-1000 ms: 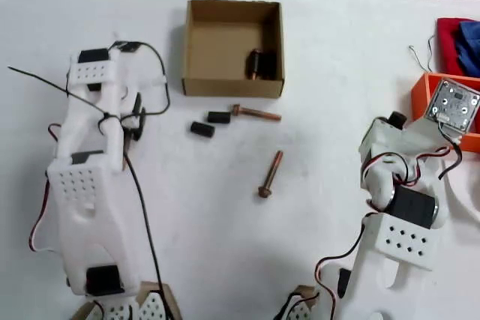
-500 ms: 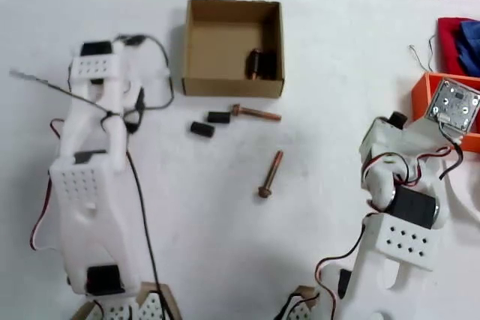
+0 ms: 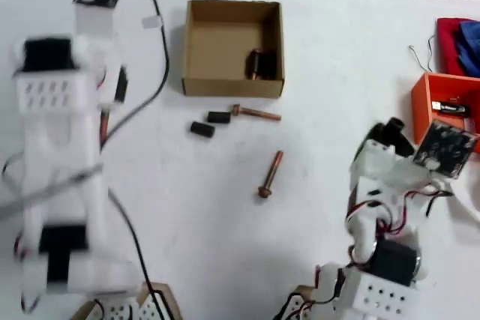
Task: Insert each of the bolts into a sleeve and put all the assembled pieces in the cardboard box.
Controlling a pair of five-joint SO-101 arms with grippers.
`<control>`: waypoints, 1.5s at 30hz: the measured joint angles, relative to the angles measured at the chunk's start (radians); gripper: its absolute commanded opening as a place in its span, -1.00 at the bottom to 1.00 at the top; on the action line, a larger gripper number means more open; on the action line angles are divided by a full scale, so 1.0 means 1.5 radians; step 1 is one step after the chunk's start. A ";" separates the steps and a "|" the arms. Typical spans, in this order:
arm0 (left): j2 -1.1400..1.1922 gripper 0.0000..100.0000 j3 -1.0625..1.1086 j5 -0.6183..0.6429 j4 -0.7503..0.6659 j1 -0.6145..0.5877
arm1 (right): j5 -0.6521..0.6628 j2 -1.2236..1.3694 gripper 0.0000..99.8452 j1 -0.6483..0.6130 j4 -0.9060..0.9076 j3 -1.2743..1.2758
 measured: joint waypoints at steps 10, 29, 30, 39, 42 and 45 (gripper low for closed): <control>-0.611 -0.95 0.563 0.095 -0.390 -0.002 | 0.044 -0.054 -0.96 -0.168 -0.065 0.094; -0.728 -0.95 0.800 0.139 -0.662 0.102 | 0.044 -0.054 -0.96 -0.376 -0.322 0.245; -0.728 -0.95 0.800 0.139 -0.662 0.102 | 0.044 -0.054 -0.96 -0.381 -0.322 0.245; -0.728 -0.95 0.802 0.155 -0.662 0.102 | 0.044 -0.054 -0.96 -0.387 -0.358 0.257; -0.728 -0.95 0.802 0.230 -0.674 0.130 | 0.044 -0.055 -0.96 -0.388 -0.426 0.297; -0.728 -0.95 0.802 0.307 -0.726 0.192 | 0.044 -0.057 -0.96 -0.388 -0.509 0.337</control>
